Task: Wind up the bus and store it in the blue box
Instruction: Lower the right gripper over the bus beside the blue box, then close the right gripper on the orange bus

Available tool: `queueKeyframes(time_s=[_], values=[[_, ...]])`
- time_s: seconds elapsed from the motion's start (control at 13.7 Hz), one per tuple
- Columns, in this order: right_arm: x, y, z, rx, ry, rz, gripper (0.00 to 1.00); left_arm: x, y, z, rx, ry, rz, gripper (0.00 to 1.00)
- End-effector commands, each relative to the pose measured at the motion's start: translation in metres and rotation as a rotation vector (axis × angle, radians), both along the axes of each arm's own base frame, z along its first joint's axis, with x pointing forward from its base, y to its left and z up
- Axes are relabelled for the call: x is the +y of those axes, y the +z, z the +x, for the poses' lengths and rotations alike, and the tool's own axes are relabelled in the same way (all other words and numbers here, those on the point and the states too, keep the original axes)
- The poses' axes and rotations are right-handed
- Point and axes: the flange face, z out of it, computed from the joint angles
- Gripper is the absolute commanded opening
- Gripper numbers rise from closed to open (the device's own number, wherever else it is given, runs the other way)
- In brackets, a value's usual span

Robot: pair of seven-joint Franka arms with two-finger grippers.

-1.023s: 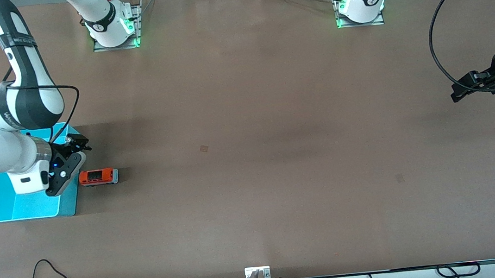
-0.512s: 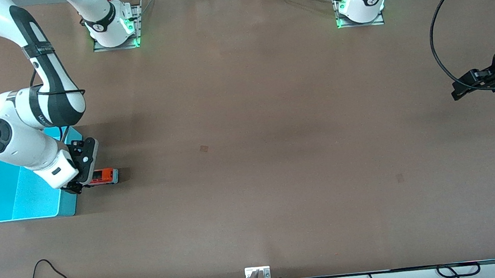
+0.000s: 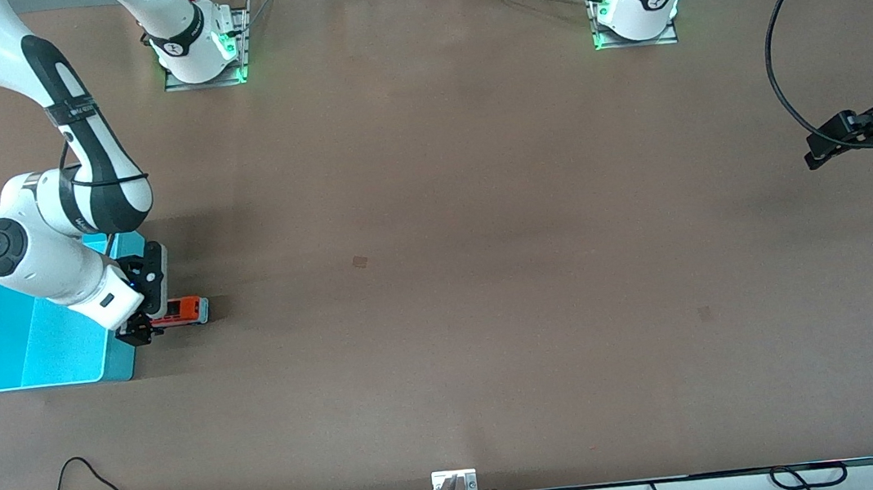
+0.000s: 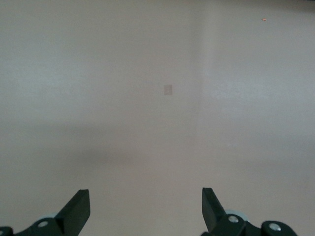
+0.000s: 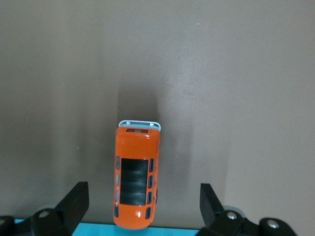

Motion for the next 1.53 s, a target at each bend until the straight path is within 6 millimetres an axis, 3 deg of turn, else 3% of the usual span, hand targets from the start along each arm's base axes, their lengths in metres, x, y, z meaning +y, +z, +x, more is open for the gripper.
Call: queueKeyframes(time_s=[0.0, 0.37, 1.24, 1.32, 1.46], values=[[-0.001, -0.012, -0.001, -0.004, 0.017, 0.008, 1.0, 0.0, 0.006, -0.008, 0.01, -0.025, -0.005, 1.0], [-0.001, -0.042, -0.002, 0.009, 0.016, 0.015, 1.0, -0.001, 0.005, -0.01, 0.015, -0.023, -0.013, 1.0], [-0.011, -0.062, -0.002, 0.014, -0.005, 0.022, 1.0, -0.01, 0.008, -0.008, -0.002, -0.04, -0.012, 1.0], [-0.011, -0.062, -0.002, 0.014, -0.005, 0.022, 0.89, -0.01, 0.008, -0.008, -0.002, -0.04, -0.012, 1.0], [-0.012, -0.063, -0.002, 0.015, -0.009, 0.022, 0.56, -0.01, 0.009, -0.008, -0.004, -0.04, -0.012, 1.0]])
